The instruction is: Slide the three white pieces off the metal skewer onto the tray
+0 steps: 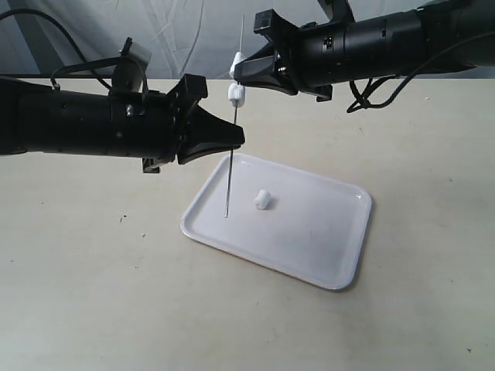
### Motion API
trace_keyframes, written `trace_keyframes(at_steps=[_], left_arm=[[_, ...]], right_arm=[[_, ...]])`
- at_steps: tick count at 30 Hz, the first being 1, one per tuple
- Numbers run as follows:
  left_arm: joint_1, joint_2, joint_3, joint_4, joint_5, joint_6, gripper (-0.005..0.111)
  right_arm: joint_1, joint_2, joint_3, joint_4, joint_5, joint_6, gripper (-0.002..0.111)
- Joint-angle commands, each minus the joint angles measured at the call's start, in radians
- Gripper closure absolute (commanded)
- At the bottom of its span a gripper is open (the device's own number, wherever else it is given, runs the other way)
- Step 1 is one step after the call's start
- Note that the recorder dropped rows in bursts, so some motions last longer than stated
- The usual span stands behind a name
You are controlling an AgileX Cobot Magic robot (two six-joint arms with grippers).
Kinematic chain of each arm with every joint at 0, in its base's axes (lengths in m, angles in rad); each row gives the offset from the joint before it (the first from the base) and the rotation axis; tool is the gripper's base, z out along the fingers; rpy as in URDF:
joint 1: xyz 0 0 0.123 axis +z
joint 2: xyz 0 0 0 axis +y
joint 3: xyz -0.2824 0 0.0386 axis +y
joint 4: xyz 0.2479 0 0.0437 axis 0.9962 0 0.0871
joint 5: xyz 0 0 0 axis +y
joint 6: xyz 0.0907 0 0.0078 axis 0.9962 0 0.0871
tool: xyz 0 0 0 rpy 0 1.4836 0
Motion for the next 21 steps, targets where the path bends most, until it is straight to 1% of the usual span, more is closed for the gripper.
trace_keyframes(at_steps=[1, 14, 21], left_arm=[[-0.001, -0.011, -0.005, -0.009, 0.011, -0.002, 0.107], [-0.004, -0.011, 0.029, -0.009, 0.033, -0.004, 0.107], [-0.064, -0.011, 0.029, -0.009, 0.029, -0.004, 0.107]], right_arm=[[-0.001, -0.002, -0.005, 0.004, -0.048, -0.022, 0.105], [-0.001, -0.002, -0.005, 0.044, -0.177, -0.049, 0.105], [-0.001, -0.002, -0.005, 0.056, -0.247, -0.054, 0.105]])
